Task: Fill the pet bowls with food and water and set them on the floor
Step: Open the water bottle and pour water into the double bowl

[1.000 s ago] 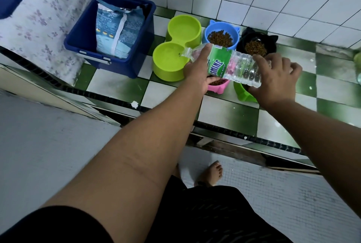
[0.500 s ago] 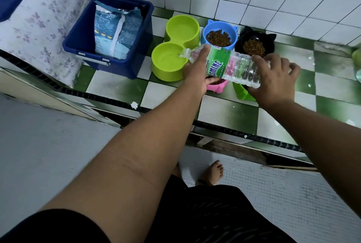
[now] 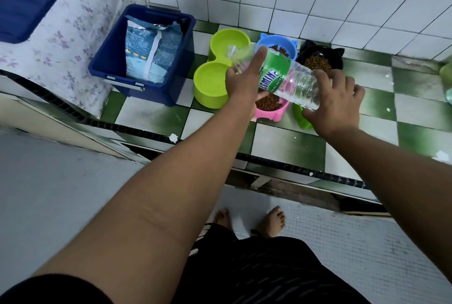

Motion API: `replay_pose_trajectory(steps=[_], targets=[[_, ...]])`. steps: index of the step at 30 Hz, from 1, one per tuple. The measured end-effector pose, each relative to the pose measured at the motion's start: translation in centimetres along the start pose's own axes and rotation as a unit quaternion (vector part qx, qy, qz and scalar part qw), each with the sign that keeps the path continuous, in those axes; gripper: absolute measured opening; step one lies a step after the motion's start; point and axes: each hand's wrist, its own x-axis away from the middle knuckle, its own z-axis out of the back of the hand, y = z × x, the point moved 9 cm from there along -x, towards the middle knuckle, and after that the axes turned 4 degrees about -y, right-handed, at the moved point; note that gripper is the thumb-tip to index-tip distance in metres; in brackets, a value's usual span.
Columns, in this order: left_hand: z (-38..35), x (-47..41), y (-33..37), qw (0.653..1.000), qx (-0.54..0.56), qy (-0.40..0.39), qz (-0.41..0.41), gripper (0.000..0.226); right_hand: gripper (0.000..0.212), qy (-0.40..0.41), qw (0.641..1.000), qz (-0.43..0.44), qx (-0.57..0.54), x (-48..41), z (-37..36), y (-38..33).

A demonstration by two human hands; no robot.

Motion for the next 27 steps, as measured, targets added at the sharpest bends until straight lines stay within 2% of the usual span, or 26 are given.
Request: replay_pose_trajectory(steps=[6, 9, 12, 14, 18, 21, 24, 27], targets=[[-6.7, 1.6, 5.5, 0.979, -0.084, -0.114, -0.146, 0.102, 0.088, 0.077, 0.988, -0.094, -0.097, 0.0, 2.5, 2.3], [-12.9, 2.9, 5.5, 0.951, -0.165, -0.190, -0.177, 0.111, 0.087, 0.117, 0.974, -0.141, -0.134, 0.4, 4.0, 5.1], [-19.0, 4.9, 4.5, 0.917, -0.206, -0.237, -0.247, 0.117, 0.088, 0.164, 0.956, -0.174, -0.171, 1.4, 5.1, 9.1], [-22.7, 6.1, 3.5, 0.898, -0.230, -0.249, -0.280, 0.108, 0.091, 0.178, 0.944, -0.192, -0.198, 2.1, 5.3, 12.2], [-29.5, 7.6, -0.8, 0.874, -0.303, -0.263, -0.274, 0.098, 0.098, 0.164, 0.923, -0.257, -0.235, 4.1, 4.5, 19.3], [-34.2, 8.2, -4.4, 0.857, -0.336, -0.281, -0.273, 0.090, 0.100, 0.162, 0.907, -0.272, -0.277, 5.8, 3.7, 24.4], [-38.2, 8.9, -7.7, 0.837, -0.365, -0.295, -0.281, 0.087, 0.092, 0.135, 0.888, -0.287, -0.333, 7.2, 2.5, 29.0], [-41.7, 9.0, -11.2, 0.814, -0.378, -0.343, -0.278, 0.082, 0.077, 0.106, 0.877, -0.297, -0.362, 8.8, 1.4, 33.0]])
